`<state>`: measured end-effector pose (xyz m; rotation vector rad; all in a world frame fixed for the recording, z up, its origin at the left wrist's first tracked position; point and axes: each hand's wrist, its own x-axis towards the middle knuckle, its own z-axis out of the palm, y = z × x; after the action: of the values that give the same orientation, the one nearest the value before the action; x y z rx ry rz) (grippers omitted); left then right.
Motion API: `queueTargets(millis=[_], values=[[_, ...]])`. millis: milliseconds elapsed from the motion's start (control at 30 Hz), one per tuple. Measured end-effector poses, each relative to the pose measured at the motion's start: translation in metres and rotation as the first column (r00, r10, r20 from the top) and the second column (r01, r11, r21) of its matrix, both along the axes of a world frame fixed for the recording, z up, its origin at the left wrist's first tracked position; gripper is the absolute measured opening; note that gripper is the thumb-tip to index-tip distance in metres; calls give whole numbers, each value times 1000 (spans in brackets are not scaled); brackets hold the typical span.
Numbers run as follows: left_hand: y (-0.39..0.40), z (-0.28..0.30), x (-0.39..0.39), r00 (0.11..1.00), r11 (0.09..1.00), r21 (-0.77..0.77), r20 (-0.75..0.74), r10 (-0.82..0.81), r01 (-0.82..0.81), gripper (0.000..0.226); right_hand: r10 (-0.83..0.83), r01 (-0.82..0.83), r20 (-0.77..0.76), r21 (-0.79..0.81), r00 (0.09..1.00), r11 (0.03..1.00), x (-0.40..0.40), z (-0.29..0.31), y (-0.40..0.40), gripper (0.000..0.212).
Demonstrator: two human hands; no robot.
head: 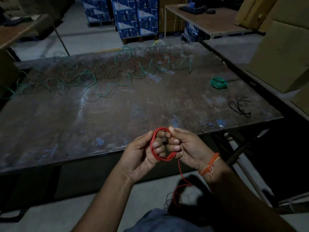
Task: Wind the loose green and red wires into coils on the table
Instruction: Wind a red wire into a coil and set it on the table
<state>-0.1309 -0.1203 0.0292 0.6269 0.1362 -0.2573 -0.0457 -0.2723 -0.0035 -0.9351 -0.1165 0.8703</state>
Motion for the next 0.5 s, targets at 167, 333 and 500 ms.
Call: queueTargets(millis=[167,333,500], values=[[-4,12,1,999,1000,-3,-33,15,-15,44,13,-13,7,25,1000,1000,11,-21,4,27],[1,6,5,1000,1000,18,-29,-2,3,40,23,-23,0,27,1000,999,14,-28,5,47],[1,0,6,999,1000,-19,37,-7,7,37,33,-32,-9,49,999,998,12,-20,4,34]])
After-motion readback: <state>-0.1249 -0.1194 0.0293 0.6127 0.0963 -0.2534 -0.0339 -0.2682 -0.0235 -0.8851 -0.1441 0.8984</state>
